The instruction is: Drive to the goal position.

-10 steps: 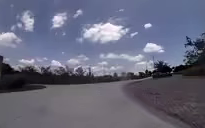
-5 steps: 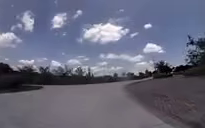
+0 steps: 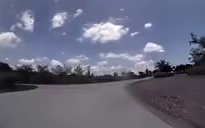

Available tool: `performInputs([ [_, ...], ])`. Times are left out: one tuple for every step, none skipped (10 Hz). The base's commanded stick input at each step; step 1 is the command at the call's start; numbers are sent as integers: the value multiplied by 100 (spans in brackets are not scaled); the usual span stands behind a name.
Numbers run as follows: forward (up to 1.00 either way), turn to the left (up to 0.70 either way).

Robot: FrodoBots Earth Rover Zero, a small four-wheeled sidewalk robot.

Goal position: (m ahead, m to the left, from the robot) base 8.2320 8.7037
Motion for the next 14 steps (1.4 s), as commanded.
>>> performInputs([
  [85,23],
  [85,34],
  [85,34],
  [85,33],
  [85,0],
  [85,0],
  [85,0],
  [85,0],
  [85,0],
  [85,0],
  [85,0],
  [85,0],
  [85,0],
  [85,0],
])
